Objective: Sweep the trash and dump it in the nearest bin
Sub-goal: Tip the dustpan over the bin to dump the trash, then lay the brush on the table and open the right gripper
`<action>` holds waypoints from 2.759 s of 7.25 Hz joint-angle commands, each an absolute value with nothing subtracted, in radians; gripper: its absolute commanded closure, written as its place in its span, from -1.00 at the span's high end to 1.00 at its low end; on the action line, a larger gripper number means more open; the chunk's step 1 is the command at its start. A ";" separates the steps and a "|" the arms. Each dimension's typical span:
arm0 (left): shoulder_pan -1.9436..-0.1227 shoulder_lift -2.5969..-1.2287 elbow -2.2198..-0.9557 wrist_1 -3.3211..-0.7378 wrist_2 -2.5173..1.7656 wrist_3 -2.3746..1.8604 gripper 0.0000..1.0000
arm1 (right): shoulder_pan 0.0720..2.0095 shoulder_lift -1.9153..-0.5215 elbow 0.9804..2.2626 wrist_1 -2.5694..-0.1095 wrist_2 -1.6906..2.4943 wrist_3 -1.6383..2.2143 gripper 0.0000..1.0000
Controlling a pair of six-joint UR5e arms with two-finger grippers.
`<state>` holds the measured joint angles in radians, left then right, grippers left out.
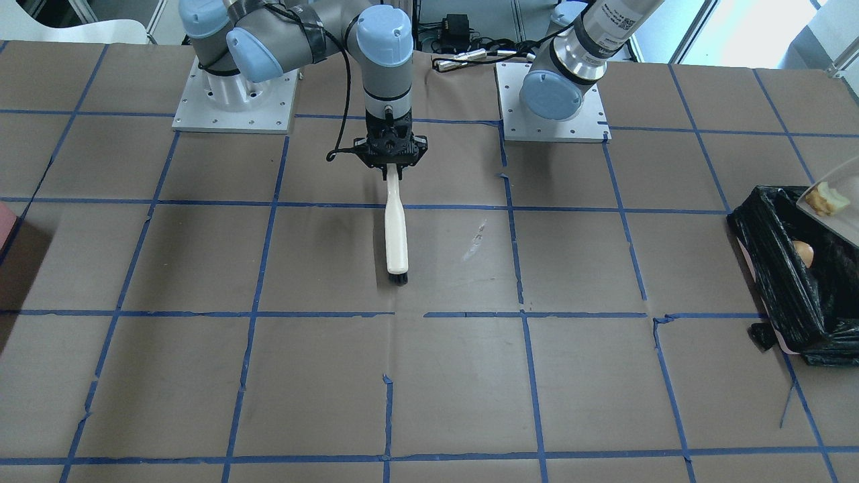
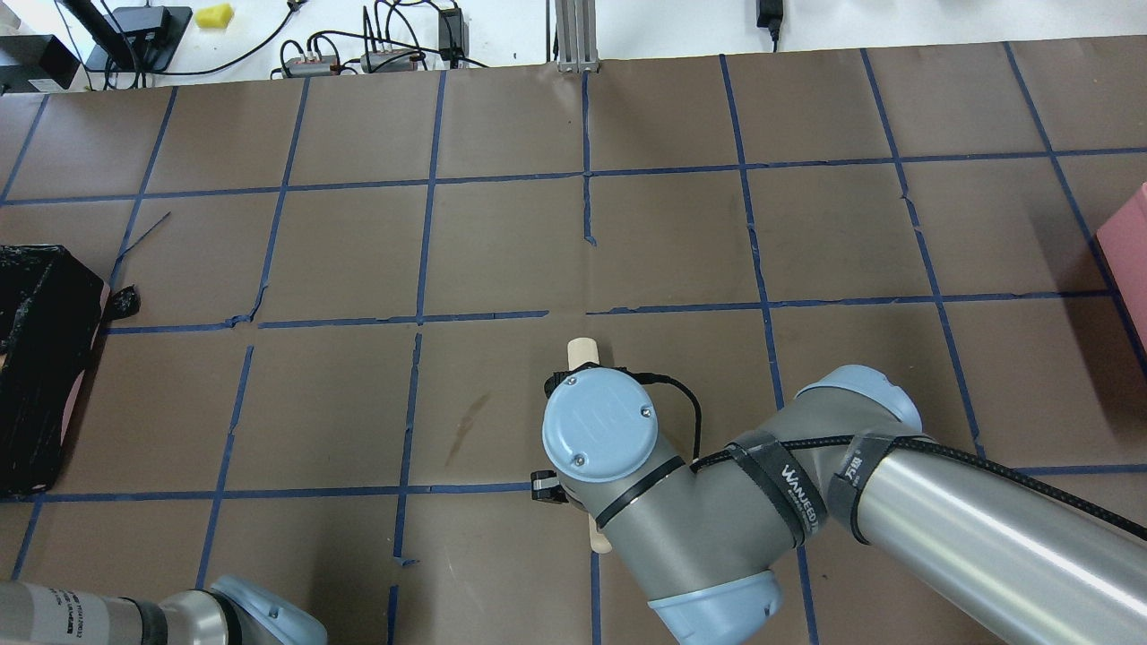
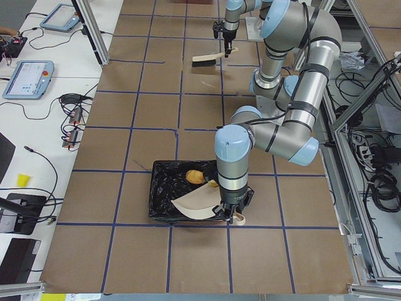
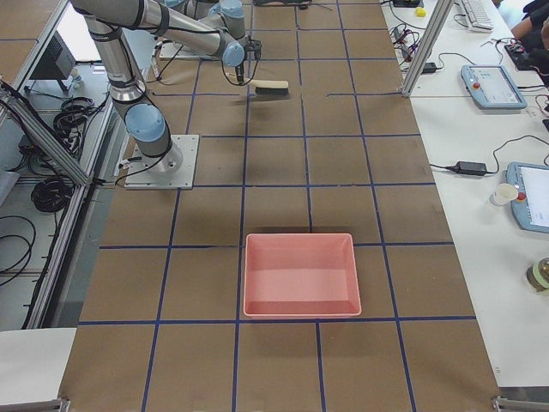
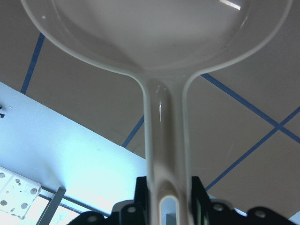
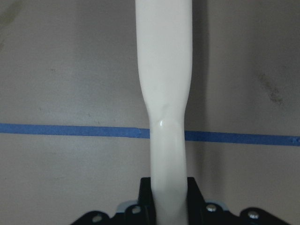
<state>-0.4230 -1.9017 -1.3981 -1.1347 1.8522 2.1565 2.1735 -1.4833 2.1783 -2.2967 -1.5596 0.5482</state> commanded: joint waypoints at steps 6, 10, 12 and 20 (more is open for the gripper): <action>-0.440 -1.823 -1.341 -1.300 1.773 2.152 -0.99 | 2.180 -1.476 2.178 -2.295 -1.554 0.572 -0.26; -0.573 -1.762 -1.359 -1.456 1.593 2.131 -0.99 | 2.175 -1.473 2.175 -2.299 -1.548 0.569 0.07; -0.696 -1.764 -1.385 -1.456 1.574 2.001 -0.99 | 2.143 -1.479 2.107 -2.284 -1.566 0.498 0.73; -1.087 -1.789 -1.630 -1.369 1.496 1.398 -0.99 | 1.886 -1.624 1.857 -1.900 -1.608 0.382 1.00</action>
